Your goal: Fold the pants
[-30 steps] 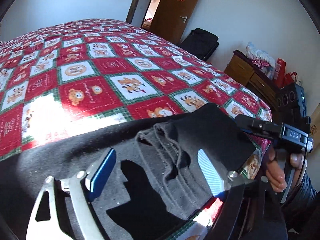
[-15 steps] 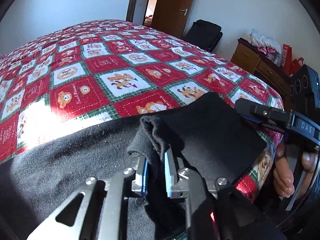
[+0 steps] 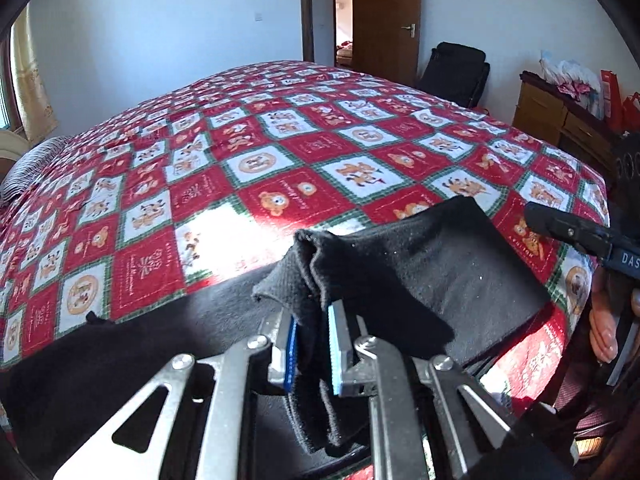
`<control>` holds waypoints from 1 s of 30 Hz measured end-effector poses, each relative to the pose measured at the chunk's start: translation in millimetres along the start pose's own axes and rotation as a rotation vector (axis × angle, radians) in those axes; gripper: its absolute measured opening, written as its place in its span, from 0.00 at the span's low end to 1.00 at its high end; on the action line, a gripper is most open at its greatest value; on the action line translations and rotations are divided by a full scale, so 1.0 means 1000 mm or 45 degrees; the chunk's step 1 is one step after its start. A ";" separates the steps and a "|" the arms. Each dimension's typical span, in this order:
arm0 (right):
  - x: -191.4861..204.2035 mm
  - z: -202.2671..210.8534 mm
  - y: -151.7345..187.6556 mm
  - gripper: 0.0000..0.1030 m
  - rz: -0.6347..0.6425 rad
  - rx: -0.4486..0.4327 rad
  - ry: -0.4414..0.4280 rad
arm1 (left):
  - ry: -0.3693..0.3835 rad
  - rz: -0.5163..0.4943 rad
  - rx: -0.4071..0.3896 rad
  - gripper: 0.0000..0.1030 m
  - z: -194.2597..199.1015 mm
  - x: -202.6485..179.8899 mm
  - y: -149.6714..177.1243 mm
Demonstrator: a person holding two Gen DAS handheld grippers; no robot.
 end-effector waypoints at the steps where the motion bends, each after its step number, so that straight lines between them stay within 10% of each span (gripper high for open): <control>1: 0.006 0.001 0.001 0.61 0.030 -0.005 -0.007 | -0.015 0.003 0.006 0.13 0.000 0.004 0.004; 12: 0.075 0.003 0.034 0.61 0.354 0.032 -0.149 | -0.188 0.109 -0.046 0.13 0.016 0.058 0.024; 30: 0.082 -0.012 0.049 0.61 0.417 0.121 -0.129 | -0.245 0.162 -0.013 0.13 0.020 0.086 0.044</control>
Point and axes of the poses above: each gripper's, at about its wrist camera, not at the fingertips, and z roughly against the way its jaws point, x to its left, y to its underside, the point moved 8 cm from there along -z, roughly the way its jaws point, and after that the axes turned 9 degrees about y, right-handed, at the moved point
